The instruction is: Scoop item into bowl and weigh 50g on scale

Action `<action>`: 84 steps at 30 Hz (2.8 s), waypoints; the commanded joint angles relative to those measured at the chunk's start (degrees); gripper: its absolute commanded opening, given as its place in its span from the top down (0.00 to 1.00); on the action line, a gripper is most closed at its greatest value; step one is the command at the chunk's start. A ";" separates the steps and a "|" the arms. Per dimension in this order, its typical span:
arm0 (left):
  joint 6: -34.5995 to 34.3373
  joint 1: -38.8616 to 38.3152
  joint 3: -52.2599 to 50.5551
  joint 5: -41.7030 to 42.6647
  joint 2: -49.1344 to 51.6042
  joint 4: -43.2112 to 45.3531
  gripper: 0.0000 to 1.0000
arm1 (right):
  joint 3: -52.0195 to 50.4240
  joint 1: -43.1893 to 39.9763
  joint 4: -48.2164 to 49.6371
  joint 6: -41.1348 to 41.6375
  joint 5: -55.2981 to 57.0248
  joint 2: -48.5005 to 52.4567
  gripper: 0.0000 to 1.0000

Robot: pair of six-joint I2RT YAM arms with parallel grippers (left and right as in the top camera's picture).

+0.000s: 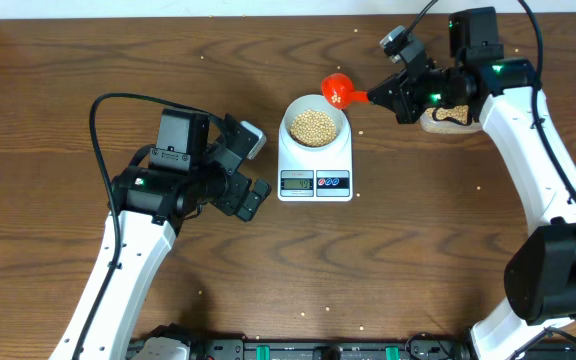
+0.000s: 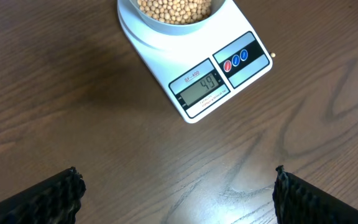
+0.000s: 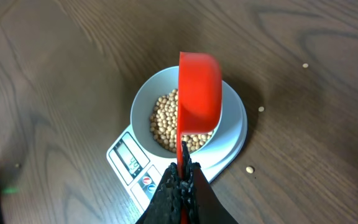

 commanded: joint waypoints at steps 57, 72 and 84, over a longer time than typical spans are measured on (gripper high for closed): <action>0.74 -0.17 1.14 0.74 -0.42 -0.11 0.01 | 0.52 -9.01 -8.37 18.53 53.27 -8.57 0.99; 0.74 -0.17 1.14 0.74 -0.42 -0.11 0.01 | 0.52 -6.14 -8.11 18.51 55.49 -8.20 0.99; 0.74 -0.17 1.14 0.74 -0.42 -0.11 0.01 | 0.55 -7.80 -5.66 24.15 24.96 -12.07 0.99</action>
